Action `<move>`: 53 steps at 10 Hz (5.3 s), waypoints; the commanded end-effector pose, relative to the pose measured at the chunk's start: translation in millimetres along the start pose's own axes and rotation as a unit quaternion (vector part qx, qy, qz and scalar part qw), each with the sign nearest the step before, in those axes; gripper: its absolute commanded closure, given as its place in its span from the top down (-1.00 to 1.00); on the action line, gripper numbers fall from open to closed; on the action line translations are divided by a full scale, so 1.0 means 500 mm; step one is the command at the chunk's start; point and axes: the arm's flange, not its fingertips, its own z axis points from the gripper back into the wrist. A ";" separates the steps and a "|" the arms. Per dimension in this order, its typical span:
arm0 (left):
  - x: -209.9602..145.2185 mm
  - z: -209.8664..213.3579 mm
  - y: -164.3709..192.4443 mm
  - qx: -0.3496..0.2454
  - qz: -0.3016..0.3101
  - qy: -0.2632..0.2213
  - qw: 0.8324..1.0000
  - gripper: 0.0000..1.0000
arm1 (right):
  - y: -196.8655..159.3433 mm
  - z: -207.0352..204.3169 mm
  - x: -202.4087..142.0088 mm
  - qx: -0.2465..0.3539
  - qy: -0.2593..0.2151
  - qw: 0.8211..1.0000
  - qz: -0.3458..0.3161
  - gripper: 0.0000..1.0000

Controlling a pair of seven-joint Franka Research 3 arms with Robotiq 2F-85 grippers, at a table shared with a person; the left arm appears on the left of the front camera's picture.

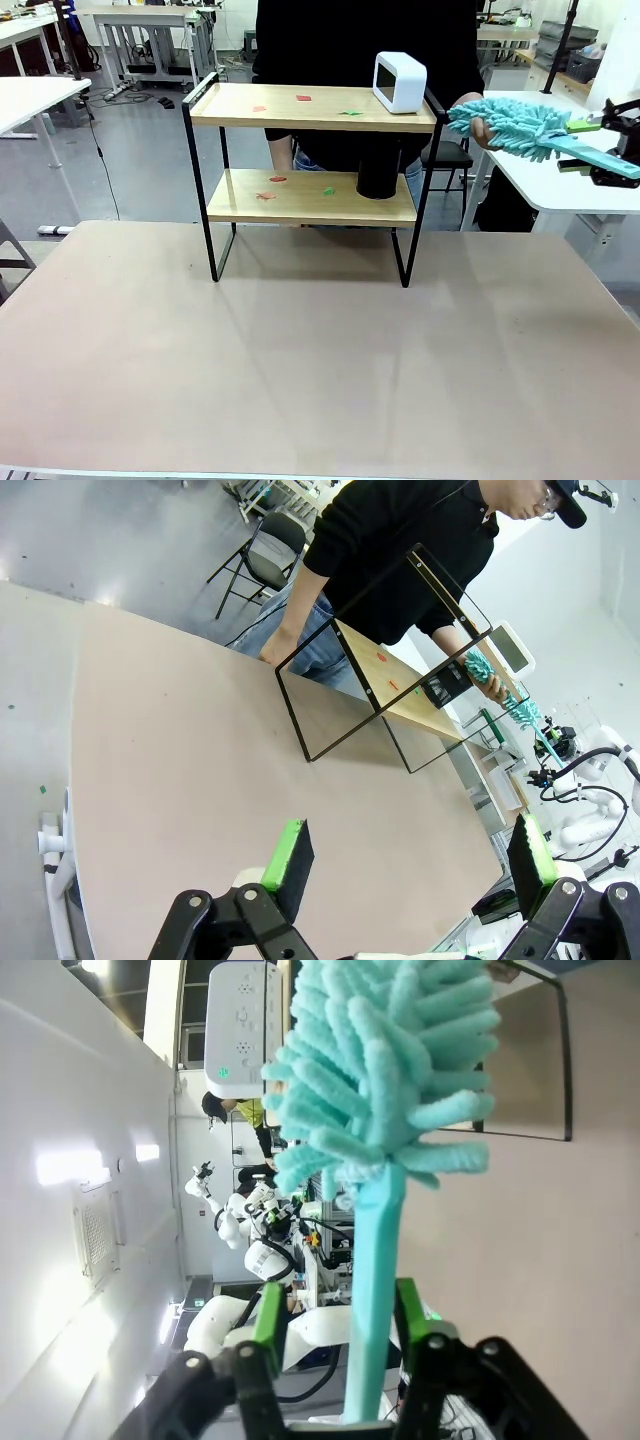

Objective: Clean the shelf.
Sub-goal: Pick up the Duster from the human, then clean the specific tier of the Shelf with the Duster once objects are removed.

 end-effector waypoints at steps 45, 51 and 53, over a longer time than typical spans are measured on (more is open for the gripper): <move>0.003 -0.003 -0.002 -0.007 -0.011 -0.012 1.000 1.00 | 0.156 0.135 -0.456 -0.246 0.092 0.944 0.200 -1.00; 0.003 -0.003 -0.002 -0.007 -0.011 -0.012 1.000 1.00 | 0.156 0.135 -0.456 -0.246 0.092 0.944 0.200 -1.00; 0.003 -0.003 -0.002 -0.007 -0.011 -0.012 1.000 1.00 | 0.156 0.135 -0.456 -0.246 0.092 0.944 0.200 -1.00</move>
